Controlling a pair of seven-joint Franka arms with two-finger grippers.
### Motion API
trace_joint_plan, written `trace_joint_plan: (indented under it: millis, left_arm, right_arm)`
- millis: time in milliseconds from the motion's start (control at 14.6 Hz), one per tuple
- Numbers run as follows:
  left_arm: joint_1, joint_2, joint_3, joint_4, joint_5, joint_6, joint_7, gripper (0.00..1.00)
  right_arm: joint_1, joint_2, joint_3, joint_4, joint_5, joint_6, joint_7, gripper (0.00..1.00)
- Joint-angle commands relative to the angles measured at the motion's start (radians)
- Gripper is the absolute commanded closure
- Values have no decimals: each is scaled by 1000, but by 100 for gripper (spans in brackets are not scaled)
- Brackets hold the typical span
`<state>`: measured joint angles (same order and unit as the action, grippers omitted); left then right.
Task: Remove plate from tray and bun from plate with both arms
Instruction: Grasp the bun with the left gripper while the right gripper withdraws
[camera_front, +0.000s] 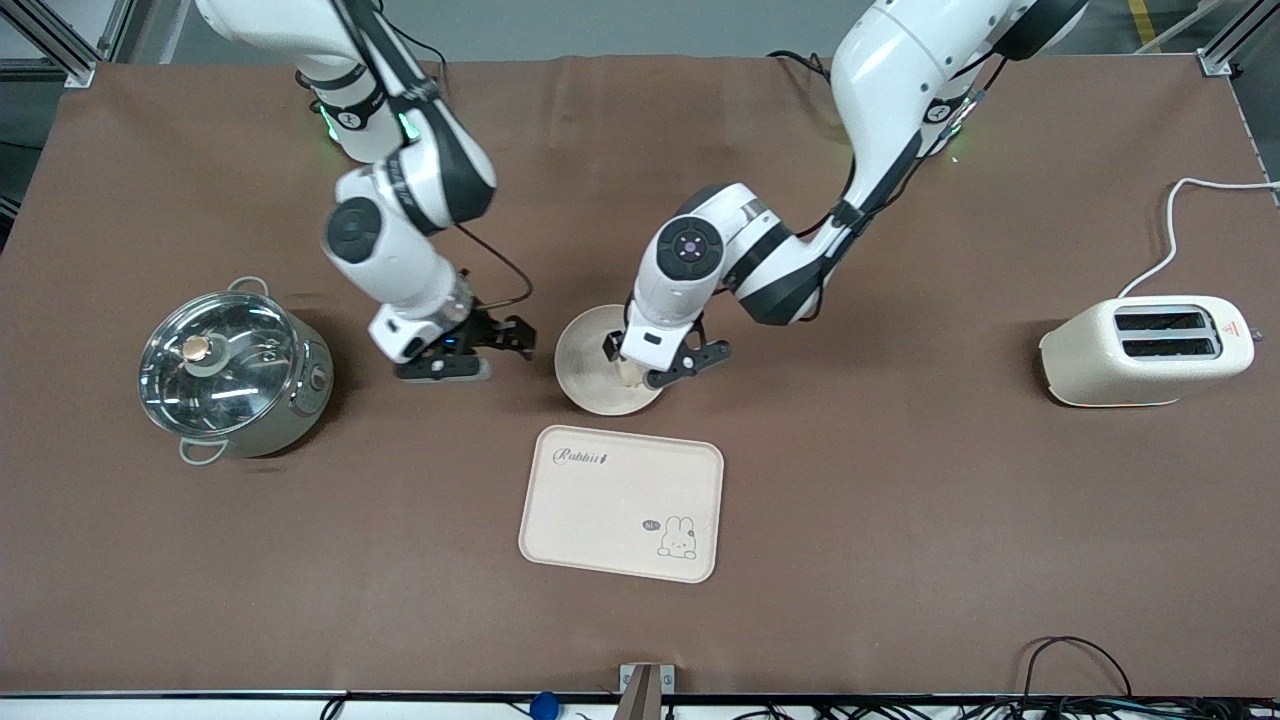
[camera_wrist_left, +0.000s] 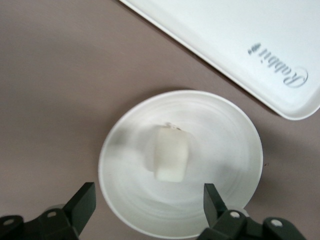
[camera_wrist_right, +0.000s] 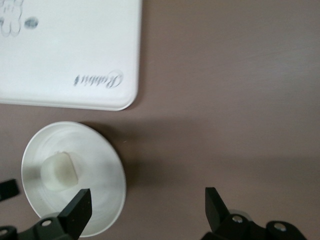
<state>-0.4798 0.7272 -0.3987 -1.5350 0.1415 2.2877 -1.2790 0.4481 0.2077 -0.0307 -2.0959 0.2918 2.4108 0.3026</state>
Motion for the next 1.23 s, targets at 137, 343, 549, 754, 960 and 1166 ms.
trace_joint_plan:
  millis: [137,343,549,754,960,1166]
  left_arm:
    - [-39,89,20,36,66,117,-16,14]
    - [-86,107,82,38,63,139,-17,15]
    - [-118,127,113,38,63,182,-26,27]
    - [-120,143,113,38,64,220,-28,40]
    - [-118,139,113,38,63,220,-34,53]
    - [-109,109,113,38,64,210,-37,58]
  right_arm:
    - [-227,-91,15,95,-3,-200,-66,0]
    - [-351,-85,14,261,-20,-427,-131,0]
    - [-403,-85,15,322,-192,-441,-170,0]
    - [-426,-103,15,361,-212,-502,-252,0]
    - [-456,-106,15,422,-242,-596,-318,0]
    - [-460,-126,12,464,-307,-634,-324,0]
